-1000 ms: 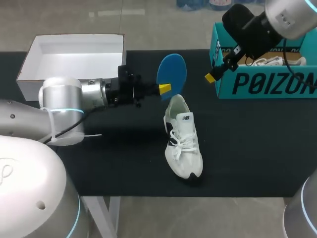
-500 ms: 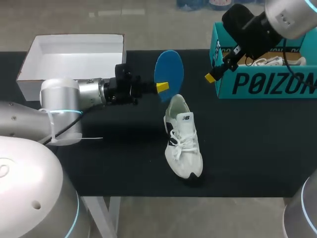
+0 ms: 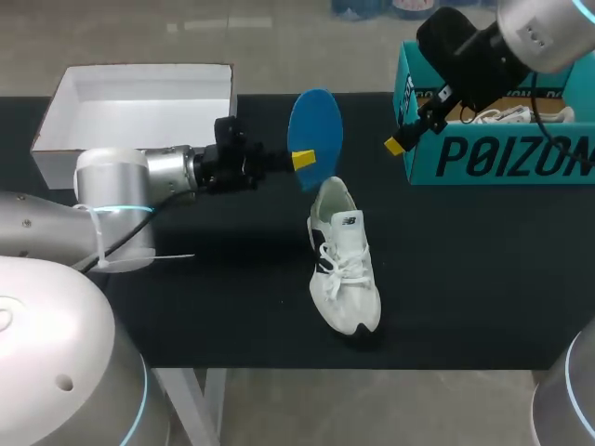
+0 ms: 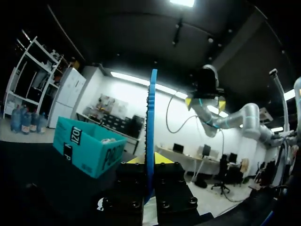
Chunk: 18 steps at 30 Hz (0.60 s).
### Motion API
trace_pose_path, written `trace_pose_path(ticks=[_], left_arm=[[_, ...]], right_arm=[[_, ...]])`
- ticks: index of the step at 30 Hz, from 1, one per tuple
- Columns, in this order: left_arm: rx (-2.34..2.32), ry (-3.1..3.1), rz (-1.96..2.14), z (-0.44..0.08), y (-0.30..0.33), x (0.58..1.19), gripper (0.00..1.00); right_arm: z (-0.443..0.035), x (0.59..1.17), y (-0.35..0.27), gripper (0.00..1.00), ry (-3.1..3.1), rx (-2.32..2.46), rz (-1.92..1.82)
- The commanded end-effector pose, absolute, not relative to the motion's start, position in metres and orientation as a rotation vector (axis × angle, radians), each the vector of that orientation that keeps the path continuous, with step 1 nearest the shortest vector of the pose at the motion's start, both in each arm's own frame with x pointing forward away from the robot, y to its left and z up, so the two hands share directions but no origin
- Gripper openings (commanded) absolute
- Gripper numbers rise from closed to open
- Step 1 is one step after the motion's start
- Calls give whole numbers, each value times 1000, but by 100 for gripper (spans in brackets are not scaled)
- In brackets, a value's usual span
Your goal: Take the shoe out of the shoebox, open the shoe tongue, remove and reinsert the insole, then place the shoe into the shoebox
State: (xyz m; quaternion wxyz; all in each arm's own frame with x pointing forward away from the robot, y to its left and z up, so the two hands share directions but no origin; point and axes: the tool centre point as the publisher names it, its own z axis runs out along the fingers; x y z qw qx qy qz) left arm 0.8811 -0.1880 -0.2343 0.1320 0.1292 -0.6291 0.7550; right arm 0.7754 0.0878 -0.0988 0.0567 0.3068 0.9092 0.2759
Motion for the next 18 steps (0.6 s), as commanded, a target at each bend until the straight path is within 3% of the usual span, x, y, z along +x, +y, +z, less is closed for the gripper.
trace_pose_path(ticks=[1,18], left_arm=[[590,-1652,1956,-223,-184,888,0],[833,-999,1665,-214,-195,901,0]], right_arm=[[-100,776,90,100,2757,933,834],[-100,776,90,100,2757,933,834]])
